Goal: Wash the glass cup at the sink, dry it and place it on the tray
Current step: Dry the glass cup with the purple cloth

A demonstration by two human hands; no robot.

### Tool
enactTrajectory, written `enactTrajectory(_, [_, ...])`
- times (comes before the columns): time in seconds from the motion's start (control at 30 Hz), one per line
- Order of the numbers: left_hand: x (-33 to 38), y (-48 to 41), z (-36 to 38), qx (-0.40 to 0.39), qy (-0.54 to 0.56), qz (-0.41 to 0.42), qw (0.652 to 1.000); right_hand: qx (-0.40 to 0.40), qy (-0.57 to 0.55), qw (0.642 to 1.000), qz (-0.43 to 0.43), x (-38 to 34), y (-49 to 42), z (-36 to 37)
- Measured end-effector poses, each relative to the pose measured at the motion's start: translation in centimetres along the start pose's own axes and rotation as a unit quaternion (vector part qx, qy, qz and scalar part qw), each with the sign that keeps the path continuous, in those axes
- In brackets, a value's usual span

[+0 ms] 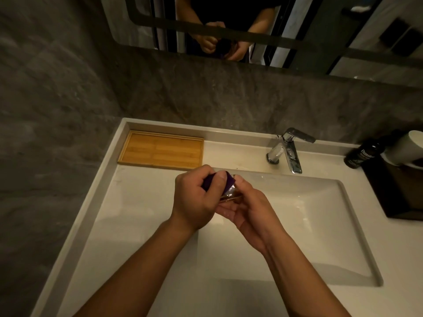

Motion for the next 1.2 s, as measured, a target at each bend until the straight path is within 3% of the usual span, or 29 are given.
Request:
enactTrajectory(0.2, [0.5, 1.3, 1.5, 0.099, 0.054, 0.045, 0.993, -0.049, -0.134, 0.987, 0.069, 0.0, -0.3, 0.1])
enactTrajectory(0.47, [0.5, -0.5, 2.3, 0.003, 0.006, -0.033, 0.999, 0.006, -0.002, 1.000, 0.001, -0.1, 0.0, -1.9])
enactTrajectory(0.7, [-0.1, 1.4, 3.7, 0.113, 0.109, -0.056, 0.986, 0.003, -0.140, 0.988, 0.072, 0.6, -0.1, -1.7])
enactTrajectory(0.87, [-0.6, 0.9, 3.8, 0.035, 0.084, -0.123, 0.988, 0.029, -0.022, 0.997, 0.061, 0.8, 0.0, -3.5])
enactTrajectory(0.97, [-1.0, 0.6, 4.1, 0.001, 0.045, -0.126, 0.991, 0.034, -0.021, 0.997, 0.070, 1.1, 0.1, -3.8])
enactTrajectory(1.2, [-1.1, 2.5, 4.7, 0.124, 0.116, -0.132, 0.977, 0.021, -0.113, 0.984, 0.135, 1.8, 0.3, -2.5])
Point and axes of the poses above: each hand's wrist, its own y-axis away from the middle knuckle, its own z-axis out of the palm, x = y × z, the point moved 1 cm from there along -y, towards the middle knuckle, and after that the axes turned 9 degrees about y, right-handed, at the moved point
